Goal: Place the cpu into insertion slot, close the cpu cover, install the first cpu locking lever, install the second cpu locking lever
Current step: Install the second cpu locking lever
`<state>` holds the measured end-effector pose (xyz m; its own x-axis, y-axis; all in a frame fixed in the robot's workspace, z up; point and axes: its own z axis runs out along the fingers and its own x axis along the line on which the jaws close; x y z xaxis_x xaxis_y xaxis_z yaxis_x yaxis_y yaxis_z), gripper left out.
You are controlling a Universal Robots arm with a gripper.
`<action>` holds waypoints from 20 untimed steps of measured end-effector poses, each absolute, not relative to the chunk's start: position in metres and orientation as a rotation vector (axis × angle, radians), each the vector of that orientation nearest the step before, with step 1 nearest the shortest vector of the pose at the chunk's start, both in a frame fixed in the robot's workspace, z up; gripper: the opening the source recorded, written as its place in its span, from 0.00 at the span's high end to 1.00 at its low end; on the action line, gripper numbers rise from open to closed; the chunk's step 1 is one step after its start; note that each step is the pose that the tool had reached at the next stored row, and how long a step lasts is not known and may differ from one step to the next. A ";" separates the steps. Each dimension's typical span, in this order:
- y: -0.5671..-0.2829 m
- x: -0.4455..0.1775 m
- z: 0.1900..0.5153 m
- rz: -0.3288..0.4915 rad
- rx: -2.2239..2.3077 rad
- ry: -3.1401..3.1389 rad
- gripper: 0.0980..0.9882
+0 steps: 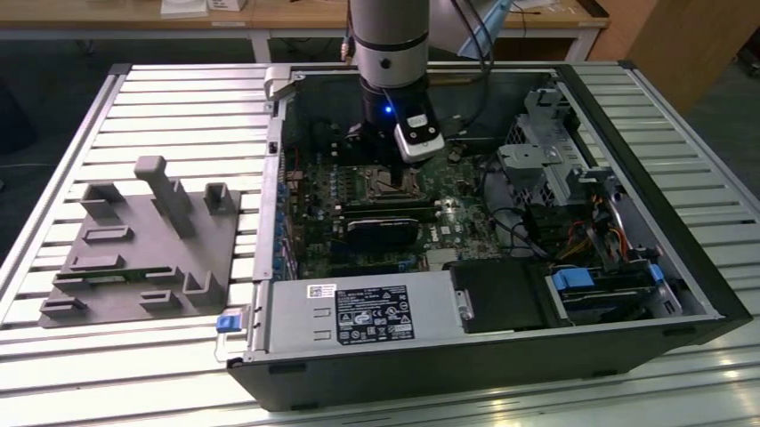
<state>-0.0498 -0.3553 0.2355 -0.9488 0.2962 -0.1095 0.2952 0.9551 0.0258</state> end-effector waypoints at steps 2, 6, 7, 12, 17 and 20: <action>-0.358 -0.050 0.235 0.014 0.455 2.999 0.99; -0.361 -0.050 0.234 0.026 0.458 3.012 0.99; -0.362 -0.050 0.233 0.030 0.458 3.015 0.99; -0.364 -0.050 0.232 0.046 0.461 3.027 0.99; -0.365 -0.050 0.232 0.046 0.461 3.027 0.99; -0.365 -0.050 0.231 0.046 0.461 3.027 0.99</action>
